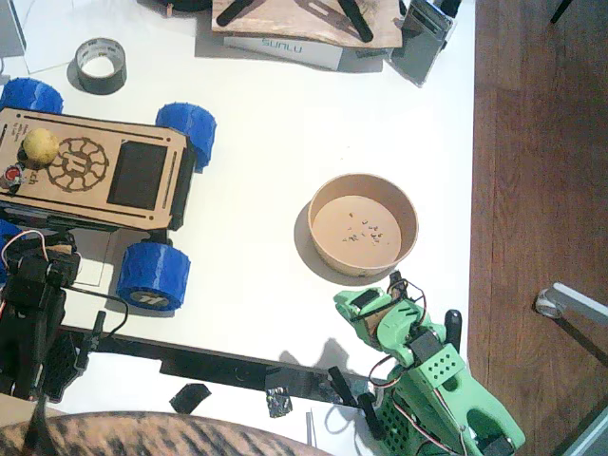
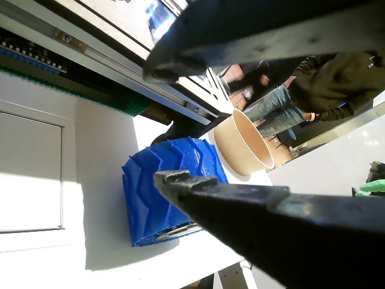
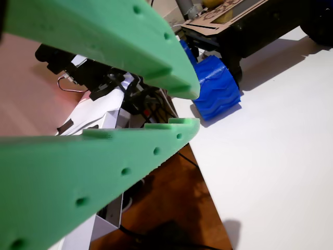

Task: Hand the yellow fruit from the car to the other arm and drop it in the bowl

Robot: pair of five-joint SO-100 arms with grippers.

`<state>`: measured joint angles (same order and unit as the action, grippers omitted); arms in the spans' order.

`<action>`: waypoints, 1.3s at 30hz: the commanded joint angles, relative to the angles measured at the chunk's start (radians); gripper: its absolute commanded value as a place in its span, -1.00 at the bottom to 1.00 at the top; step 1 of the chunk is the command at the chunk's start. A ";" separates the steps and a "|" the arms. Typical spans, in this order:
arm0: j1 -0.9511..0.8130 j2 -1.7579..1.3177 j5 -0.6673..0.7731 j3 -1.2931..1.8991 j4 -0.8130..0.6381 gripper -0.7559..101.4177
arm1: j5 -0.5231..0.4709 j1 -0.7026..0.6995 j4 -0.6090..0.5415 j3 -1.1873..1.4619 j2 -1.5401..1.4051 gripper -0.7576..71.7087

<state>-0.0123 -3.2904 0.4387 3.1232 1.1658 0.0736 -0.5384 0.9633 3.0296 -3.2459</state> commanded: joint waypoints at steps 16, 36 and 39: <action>0.006 -0.091 -0.002 0.064 0.011 -0.95 | -0.038 0.052 0.091 -0.095 -0.006 -0.98; 0.006 0.135 0.005 -0.133 -0.051 -0.91 | -0.035 0.054 0.084 -0.095 -0.006 -0.98; 0.006 0.258 0.005 -0.265 -0.055 -0.91 | -0.035 0.054 0.084 -0.095 -0.006 -0.98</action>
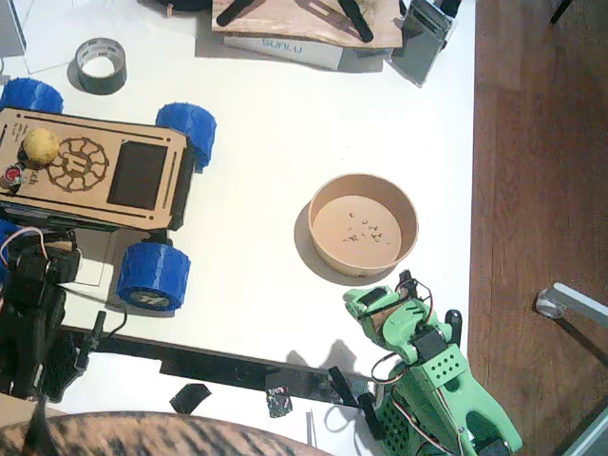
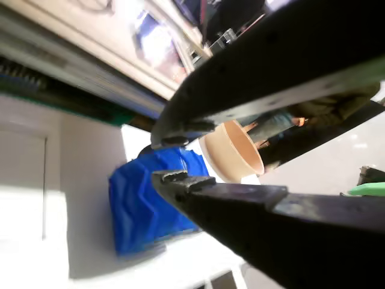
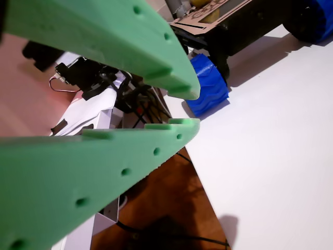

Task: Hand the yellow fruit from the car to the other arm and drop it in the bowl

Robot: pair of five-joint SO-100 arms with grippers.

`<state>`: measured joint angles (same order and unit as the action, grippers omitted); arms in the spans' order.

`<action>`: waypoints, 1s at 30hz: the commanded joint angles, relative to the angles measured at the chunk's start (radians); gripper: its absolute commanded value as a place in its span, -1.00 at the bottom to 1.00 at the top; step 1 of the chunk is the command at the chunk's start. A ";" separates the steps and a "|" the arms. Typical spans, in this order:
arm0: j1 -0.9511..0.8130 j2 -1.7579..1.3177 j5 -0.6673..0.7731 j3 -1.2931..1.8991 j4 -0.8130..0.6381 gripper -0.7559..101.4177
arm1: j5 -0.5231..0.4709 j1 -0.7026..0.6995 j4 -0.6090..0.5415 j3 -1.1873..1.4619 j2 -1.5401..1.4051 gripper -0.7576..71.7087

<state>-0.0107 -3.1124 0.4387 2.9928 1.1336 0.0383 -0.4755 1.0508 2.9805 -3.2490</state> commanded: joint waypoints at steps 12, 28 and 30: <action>0.005 0.738 0.002 -0.822 0.075 -0.97 | -0.003 -0.006 -0.002 -0.046 -0.003 -0.98; 0.302 0.769 -0.012 -0.954 0.080 -0.98 | -0.003 -0.006 -0.002 -0.046 -0.003 -0.98; 0.345 0.769 -0.014 -0.953 0.077 -0.98 | -0.003 -0.006 -0.002 -0.046 -0.003 -0.98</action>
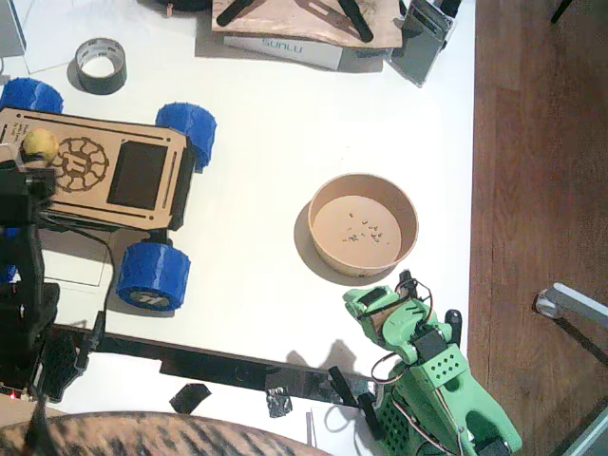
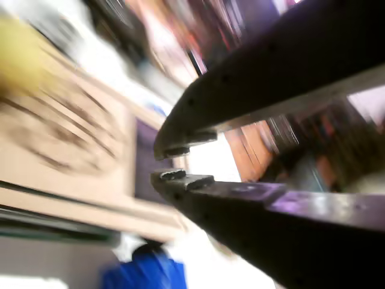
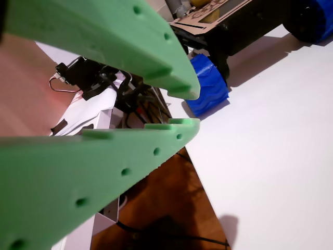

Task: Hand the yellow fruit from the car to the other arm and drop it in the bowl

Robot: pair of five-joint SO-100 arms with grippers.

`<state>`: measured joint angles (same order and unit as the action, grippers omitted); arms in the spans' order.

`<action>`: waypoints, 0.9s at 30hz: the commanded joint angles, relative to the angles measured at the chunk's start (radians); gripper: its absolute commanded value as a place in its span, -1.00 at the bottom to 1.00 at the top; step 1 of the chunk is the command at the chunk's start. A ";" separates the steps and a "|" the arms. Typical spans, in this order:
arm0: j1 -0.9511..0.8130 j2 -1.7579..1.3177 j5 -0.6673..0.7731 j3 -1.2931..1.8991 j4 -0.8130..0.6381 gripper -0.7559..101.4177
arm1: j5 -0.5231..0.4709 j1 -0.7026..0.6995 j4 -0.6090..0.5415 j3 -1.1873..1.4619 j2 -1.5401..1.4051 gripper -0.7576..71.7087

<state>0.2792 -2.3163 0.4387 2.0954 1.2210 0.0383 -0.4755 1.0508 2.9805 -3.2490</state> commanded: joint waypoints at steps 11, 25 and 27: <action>0.193 -0.044 -0.014 -0.054 -0.012 -0.98 | -0.005 -0.006 -0.003 -0.046 -0.003 -0.98; 0.181 0.239 -0.012 -0.071 -0.322 -0.91 | -0.005 -0.005 -0.003 -0.046 -0.003 -0.98; 0.178 0.296 -0.009 -0.077 -0.373 -0.89 | -0.005 -0.005 -0.003 -0.046 -0.003 -0.98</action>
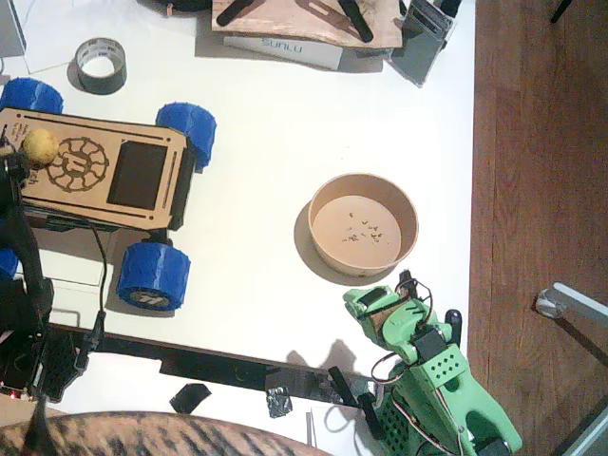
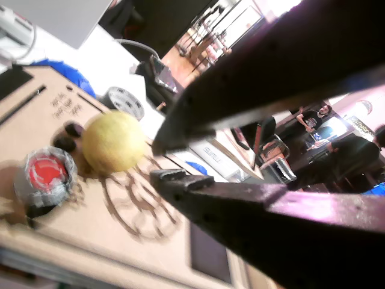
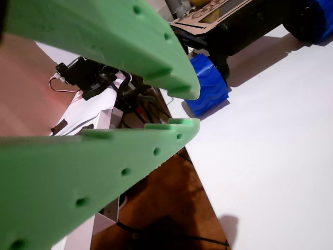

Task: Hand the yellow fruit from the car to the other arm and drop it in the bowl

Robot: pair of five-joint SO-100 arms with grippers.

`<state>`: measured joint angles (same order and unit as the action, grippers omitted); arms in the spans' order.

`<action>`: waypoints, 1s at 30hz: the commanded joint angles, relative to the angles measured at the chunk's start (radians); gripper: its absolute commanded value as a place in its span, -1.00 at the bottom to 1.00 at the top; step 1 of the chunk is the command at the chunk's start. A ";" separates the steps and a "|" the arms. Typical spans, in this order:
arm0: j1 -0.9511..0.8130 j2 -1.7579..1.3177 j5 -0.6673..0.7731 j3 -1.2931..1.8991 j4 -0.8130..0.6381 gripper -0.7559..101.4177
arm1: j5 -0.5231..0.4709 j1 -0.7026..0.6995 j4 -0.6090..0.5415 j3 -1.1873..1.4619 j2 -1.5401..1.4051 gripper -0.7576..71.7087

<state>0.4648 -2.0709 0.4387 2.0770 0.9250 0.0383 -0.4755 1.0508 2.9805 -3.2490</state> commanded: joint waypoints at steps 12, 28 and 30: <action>-0.011 0.351 -0.011 -0.405 0.075 -0.97 | -0.006 -0.005 -0.003 -0.046 -0.003 -0.98; -0.144 0.465 -0.011 -0.407 0.049 -0.03 | -0.006 -0.005 -0.003 -0.046 -0.003 -0.98; -0.144 0.476 -0.011 -0.407 0.044 -0.03 | -0.006 -0.005 -0.003 -0.046 -0.003 -0.98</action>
<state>0.3221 -1.5923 0.4387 1.7242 0.9863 0.0383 -0.4755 1.0508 2.9805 -3.2490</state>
